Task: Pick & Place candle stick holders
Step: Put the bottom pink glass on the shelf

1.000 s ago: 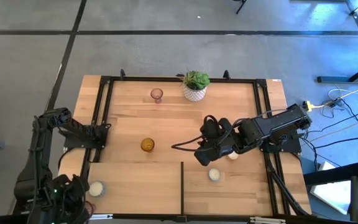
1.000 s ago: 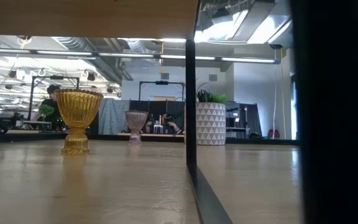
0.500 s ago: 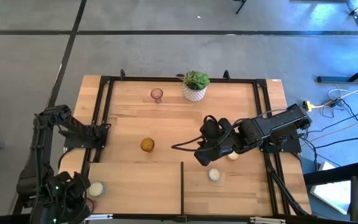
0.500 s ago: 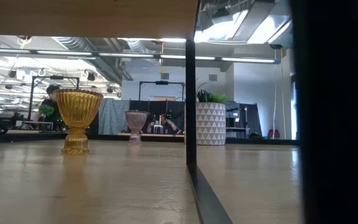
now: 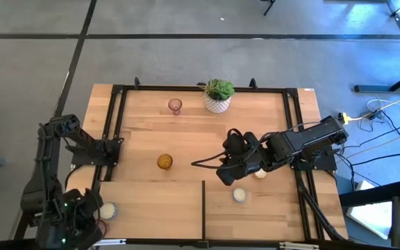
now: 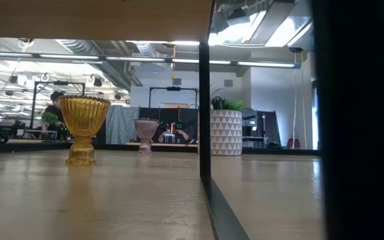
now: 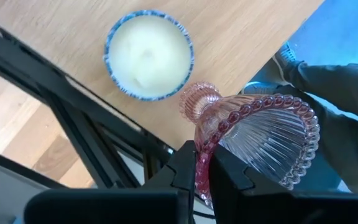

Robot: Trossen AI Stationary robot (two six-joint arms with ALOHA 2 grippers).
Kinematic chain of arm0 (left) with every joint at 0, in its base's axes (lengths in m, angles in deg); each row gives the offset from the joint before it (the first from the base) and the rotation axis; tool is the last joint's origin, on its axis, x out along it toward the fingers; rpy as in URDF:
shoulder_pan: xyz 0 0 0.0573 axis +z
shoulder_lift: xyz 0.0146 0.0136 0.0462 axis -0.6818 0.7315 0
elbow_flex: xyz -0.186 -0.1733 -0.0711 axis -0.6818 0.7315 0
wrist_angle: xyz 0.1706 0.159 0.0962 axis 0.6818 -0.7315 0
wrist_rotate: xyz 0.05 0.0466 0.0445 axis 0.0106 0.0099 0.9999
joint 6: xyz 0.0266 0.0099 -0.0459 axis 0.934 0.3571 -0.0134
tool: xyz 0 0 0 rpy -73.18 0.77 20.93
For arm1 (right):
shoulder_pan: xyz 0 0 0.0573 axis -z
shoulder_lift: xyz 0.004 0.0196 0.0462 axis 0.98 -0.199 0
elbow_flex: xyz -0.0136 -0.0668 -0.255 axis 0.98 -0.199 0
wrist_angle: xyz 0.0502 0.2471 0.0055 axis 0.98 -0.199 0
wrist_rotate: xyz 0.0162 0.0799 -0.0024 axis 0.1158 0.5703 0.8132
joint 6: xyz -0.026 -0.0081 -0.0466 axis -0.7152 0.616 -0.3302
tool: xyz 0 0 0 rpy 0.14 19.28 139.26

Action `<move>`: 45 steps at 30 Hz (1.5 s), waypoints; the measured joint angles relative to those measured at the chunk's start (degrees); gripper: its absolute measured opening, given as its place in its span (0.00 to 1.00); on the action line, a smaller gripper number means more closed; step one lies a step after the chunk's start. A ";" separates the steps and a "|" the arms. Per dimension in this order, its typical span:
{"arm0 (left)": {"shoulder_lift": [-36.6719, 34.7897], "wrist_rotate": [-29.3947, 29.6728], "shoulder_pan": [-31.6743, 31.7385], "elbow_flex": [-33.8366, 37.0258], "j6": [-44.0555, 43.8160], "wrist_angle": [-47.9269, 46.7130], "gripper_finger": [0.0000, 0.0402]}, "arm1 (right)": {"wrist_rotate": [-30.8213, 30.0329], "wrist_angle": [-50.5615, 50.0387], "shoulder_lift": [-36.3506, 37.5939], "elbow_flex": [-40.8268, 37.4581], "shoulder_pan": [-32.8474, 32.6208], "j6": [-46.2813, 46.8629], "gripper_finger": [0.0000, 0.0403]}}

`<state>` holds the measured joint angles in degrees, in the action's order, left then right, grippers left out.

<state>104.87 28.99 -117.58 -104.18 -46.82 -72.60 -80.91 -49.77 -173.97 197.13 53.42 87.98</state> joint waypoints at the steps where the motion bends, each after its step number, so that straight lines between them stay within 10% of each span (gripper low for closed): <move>1: 0.00 0.02 0.28 0.00 0.52 0.00 0.05 | 0.00 -0.01 0.00 0.00 0.00 0.00 0.32; 45: -0.74 -3.82 0.34 4.04 1.94 2.99 0.06 | 0.02 1.14 0.00 0.02 0.00 0.00 0.32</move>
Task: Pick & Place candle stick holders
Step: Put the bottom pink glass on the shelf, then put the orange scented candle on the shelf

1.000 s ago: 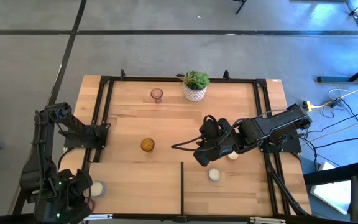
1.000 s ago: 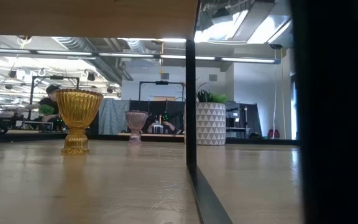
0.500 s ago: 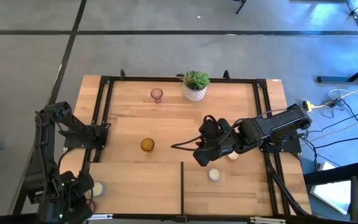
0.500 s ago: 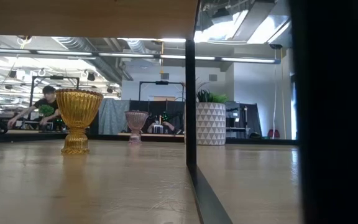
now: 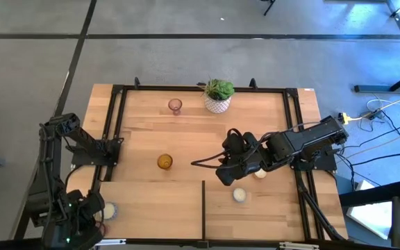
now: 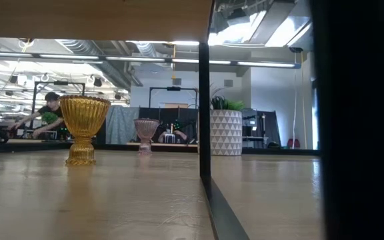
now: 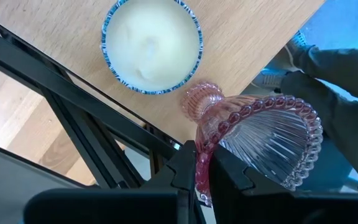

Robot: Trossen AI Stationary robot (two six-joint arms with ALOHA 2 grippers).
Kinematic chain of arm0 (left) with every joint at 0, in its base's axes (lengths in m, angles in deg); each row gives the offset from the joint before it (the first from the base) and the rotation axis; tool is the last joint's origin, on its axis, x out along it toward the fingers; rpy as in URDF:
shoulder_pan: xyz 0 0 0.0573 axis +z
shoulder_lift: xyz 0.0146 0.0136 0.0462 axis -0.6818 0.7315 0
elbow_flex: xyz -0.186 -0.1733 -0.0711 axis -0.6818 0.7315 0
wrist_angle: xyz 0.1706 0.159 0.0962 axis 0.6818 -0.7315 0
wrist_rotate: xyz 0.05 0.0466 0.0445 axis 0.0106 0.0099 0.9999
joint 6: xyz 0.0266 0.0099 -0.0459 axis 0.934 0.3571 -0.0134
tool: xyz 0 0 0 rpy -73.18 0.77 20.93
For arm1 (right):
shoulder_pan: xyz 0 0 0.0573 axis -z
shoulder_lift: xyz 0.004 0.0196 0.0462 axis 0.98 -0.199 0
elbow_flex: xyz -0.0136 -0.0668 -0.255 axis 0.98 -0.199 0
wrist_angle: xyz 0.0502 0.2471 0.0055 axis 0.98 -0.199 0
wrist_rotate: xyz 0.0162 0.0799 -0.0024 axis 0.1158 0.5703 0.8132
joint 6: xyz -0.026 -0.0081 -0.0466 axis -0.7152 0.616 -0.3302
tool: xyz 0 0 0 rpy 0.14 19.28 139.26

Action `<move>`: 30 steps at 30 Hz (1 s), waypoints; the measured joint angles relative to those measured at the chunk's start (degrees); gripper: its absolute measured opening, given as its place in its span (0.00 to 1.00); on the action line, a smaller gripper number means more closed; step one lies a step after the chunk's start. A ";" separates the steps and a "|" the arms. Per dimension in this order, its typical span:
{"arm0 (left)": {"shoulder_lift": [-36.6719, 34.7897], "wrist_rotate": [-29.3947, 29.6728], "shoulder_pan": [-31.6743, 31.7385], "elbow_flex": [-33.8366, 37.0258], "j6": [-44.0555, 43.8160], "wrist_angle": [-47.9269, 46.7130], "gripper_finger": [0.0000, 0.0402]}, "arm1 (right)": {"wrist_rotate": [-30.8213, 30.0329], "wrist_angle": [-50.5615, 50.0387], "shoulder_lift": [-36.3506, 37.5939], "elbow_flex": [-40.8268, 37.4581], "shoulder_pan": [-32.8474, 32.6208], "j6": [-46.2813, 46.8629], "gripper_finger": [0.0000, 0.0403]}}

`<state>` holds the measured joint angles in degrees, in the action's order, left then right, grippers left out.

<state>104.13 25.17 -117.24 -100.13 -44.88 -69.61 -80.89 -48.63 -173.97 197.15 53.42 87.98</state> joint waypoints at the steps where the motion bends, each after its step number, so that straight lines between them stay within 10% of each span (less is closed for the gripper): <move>1: 0.00 -0.01 0.00 0.00 0.00 -0.32 0.06 | 0.02 0.00 0.00 0.00 0.00 0.00 0.32; 30: -2.01 -1.44 1.04 -0.42 0.48 -1.88 0.30 | -1.53 0.00 0.00 0.00 0.13 -0.01 0.32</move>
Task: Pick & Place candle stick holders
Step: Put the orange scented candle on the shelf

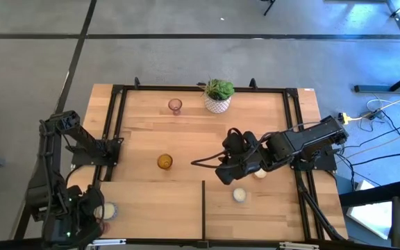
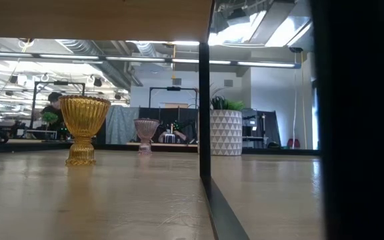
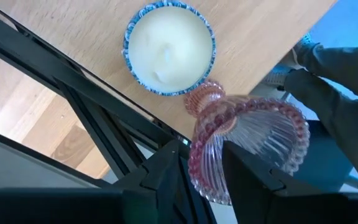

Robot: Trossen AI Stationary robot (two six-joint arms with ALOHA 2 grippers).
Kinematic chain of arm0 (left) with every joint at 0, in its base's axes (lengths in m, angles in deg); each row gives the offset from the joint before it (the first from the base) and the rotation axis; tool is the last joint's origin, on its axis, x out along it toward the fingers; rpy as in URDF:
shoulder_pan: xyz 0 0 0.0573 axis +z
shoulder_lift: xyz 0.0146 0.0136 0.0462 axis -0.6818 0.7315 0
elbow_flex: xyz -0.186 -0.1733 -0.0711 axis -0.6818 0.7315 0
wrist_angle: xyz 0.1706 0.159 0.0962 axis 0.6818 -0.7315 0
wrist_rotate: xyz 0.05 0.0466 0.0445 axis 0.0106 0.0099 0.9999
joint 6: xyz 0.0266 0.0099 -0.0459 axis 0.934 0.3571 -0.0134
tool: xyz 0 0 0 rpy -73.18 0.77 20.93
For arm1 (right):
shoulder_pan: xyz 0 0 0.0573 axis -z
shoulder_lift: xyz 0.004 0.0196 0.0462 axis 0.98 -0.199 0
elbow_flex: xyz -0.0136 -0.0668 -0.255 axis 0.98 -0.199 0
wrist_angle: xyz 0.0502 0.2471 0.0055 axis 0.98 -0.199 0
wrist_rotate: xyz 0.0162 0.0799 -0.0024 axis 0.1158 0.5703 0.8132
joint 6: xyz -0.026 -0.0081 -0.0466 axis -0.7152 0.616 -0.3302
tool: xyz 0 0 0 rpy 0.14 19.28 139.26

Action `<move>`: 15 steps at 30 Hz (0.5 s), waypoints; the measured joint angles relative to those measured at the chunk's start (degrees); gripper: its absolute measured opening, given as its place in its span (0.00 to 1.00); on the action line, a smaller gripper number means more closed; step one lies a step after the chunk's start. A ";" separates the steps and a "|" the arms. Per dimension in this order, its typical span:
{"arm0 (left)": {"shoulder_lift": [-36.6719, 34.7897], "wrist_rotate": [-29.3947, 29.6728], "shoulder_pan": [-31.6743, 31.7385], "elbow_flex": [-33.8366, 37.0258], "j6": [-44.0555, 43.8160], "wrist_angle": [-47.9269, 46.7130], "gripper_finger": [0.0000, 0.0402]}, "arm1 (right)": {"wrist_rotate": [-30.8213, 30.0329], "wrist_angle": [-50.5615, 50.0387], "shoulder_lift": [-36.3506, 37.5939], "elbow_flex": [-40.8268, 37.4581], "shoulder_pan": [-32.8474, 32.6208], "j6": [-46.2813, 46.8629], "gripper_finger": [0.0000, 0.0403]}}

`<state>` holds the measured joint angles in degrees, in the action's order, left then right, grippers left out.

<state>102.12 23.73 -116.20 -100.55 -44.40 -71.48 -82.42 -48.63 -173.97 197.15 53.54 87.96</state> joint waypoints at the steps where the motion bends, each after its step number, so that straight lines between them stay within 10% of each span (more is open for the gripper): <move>1: 0.00 0.04 -0.01 -0.32 0.00 -0.22 0.31 | 0.00 0.00 0.00 0.00 0.12 0.01 0.32; 15: -0.11 0.02 -0.01 -4.67 -0.49 -6.19 0.35 | 0.00 0.00 0.00 0.00 0.31 0.01 0.32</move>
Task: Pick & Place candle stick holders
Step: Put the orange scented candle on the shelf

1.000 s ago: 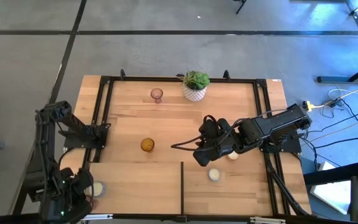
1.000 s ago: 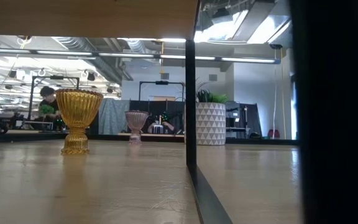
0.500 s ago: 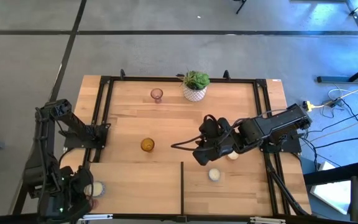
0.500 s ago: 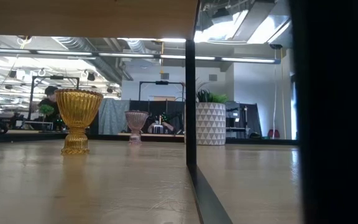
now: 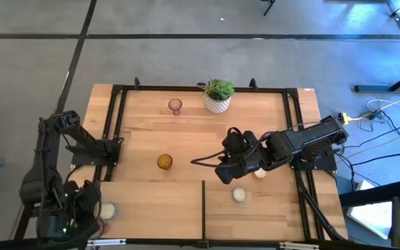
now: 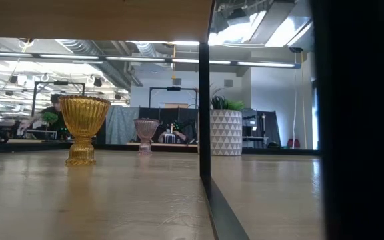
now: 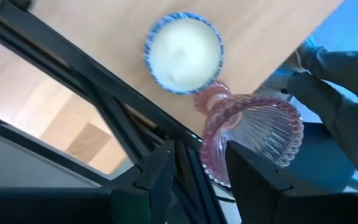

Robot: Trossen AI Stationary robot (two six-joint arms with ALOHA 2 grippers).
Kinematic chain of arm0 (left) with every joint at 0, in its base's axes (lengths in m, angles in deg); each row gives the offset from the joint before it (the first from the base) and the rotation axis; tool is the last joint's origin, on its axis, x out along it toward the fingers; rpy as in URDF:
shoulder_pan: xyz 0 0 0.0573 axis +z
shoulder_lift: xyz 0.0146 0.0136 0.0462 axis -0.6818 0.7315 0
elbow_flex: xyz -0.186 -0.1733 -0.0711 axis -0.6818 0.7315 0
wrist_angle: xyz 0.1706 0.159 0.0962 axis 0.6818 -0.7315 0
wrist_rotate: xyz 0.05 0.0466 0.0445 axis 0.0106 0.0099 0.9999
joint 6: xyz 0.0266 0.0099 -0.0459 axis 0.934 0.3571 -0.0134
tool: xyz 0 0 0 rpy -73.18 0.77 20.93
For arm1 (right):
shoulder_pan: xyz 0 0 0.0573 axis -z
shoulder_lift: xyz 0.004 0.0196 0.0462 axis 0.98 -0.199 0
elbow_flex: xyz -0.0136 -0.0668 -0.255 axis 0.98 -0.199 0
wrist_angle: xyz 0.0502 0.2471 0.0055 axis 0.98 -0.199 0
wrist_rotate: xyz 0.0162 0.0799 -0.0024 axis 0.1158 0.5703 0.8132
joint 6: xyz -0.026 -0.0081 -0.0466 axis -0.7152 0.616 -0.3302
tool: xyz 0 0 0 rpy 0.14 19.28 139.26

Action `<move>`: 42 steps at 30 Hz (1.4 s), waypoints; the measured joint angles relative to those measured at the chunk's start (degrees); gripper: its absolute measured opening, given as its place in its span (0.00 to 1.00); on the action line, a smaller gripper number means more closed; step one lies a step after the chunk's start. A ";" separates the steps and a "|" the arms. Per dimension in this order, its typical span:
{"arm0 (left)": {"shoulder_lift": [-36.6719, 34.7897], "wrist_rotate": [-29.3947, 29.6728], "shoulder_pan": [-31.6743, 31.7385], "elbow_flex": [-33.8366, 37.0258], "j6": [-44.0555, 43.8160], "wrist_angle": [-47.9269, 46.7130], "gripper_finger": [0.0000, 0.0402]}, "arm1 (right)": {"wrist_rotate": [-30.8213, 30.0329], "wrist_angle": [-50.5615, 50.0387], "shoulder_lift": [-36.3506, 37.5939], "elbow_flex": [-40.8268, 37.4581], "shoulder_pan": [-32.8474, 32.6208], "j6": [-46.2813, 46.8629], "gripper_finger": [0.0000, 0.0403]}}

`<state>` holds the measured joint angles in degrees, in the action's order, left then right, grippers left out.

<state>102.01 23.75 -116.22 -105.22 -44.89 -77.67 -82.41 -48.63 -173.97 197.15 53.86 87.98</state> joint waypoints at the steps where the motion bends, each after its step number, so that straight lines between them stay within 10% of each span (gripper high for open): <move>1: 0.00 0.01 0.00 -0.57 -0.05 -0.93 0.35 | 0.02 0.00 0.00 0.00 0.00 0.00 0.32; 12: -2.29 10.21 0.00 -2.50 0.61 -2.88 0.35 | 0.02 -0.02 0.00 0.00 0.00 0.00 0.32; 30: -8.01 73.88 15.32 -2.44 28.60 -2.87 0.35 | 1.96 -1.44 0.00 0.00 0.07 -7.14 0.32; 42: -6.91 73.37 35.35 -2.41 33.60 -1.33 0.35 | 13.93 -2.91 0.37 0.02 -1.62 -32.98 0.32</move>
<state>95.09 97.12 -80.87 -107.63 -11.30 -79.01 -68.49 -51.54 -173.59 197.17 52.23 55.00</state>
